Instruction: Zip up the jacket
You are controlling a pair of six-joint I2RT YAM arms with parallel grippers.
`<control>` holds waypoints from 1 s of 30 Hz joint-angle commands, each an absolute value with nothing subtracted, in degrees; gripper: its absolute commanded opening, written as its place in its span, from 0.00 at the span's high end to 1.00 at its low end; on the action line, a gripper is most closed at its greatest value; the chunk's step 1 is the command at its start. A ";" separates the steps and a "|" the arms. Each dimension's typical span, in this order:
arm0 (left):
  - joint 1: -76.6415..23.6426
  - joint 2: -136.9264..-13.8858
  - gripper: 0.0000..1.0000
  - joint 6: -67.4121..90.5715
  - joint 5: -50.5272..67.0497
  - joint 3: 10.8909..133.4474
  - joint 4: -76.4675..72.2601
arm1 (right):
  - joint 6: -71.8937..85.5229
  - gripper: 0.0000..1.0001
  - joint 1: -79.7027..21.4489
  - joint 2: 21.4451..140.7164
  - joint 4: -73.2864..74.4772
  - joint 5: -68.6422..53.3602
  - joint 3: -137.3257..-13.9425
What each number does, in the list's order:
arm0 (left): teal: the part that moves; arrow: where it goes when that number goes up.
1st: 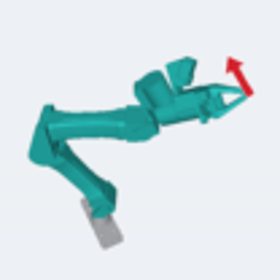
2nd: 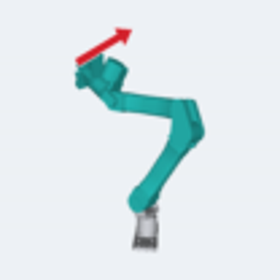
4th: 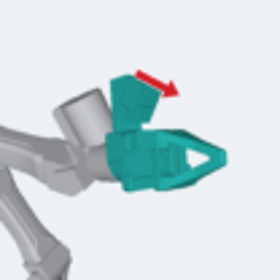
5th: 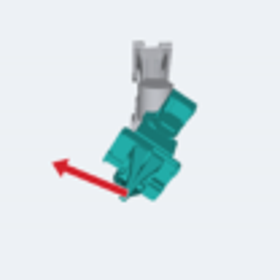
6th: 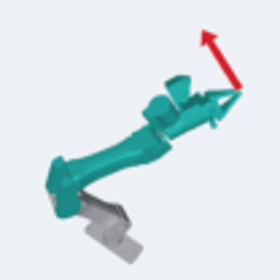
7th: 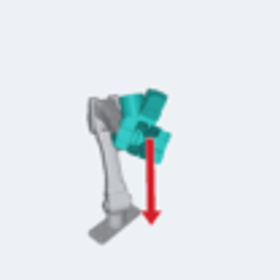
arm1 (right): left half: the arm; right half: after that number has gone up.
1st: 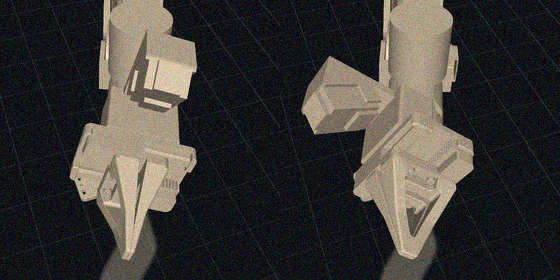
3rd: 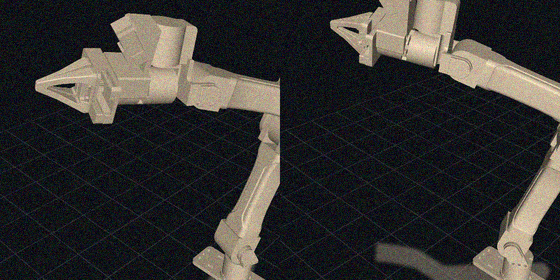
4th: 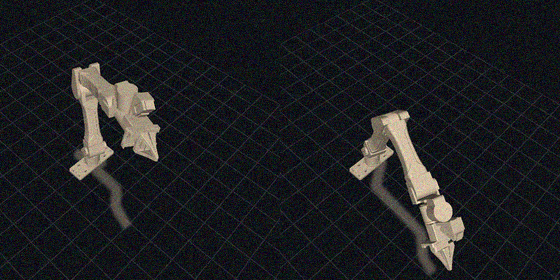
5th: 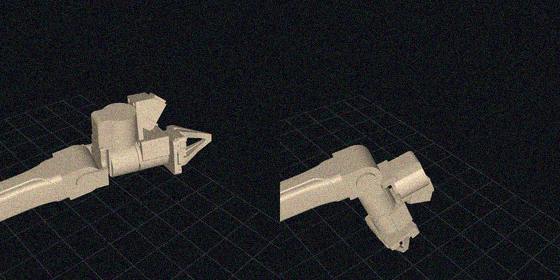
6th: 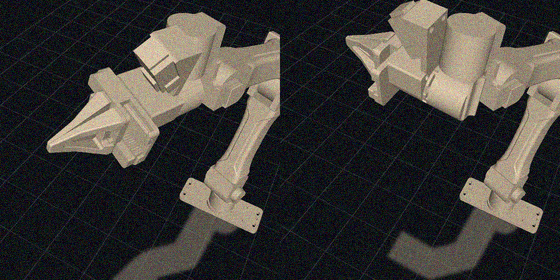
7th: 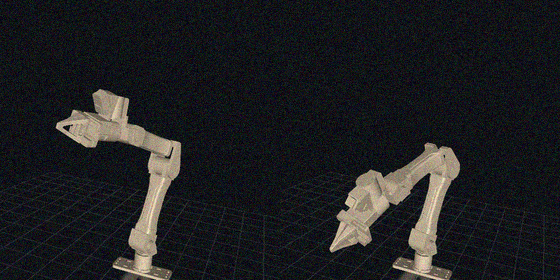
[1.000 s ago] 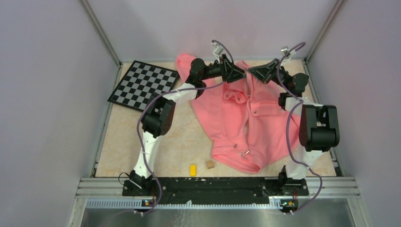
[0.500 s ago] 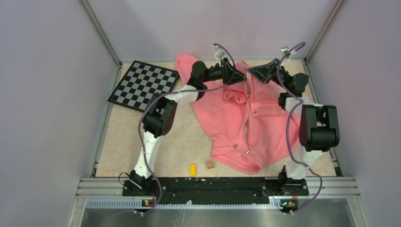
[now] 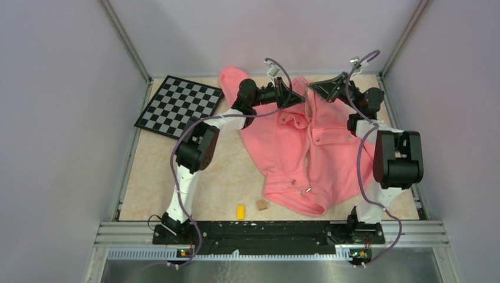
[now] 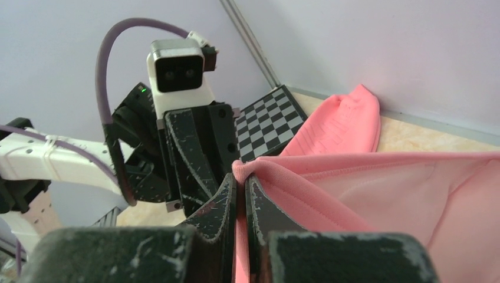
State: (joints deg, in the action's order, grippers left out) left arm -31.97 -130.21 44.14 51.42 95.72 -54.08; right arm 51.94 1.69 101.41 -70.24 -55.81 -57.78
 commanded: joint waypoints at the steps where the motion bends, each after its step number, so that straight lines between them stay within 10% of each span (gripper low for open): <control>1: -32.46 -122.77 0.84 39.37 47.93 92.50 -52.46 | 48.19 1.00 1.88 97.56 -69.14 -53.10 -61.12; 8: -34.32 -119.65 0.89 33.28 43.38 91.20 -45.66 | 46.54 1.00 1.92 95.77 -66.10 -51.94 -60.18; 16: -34.33 -119.50 0.52 31.92 37.90 92.08 -43.31 | 46.03 1.00 1.87 95.02 -65.30 -52.26 -59.86; 30: -32.96 -125.30 0.41 36.01 38.77 97.68 -46.82 | 46.65 1.00 1.93 96.43 -66.28 -53.00 -60.49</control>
State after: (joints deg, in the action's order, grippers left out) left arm -33.34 -122.80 33.54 35.68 92.18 -42.61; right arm 46.68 1.69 98.72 -62.13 -52.80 -58.19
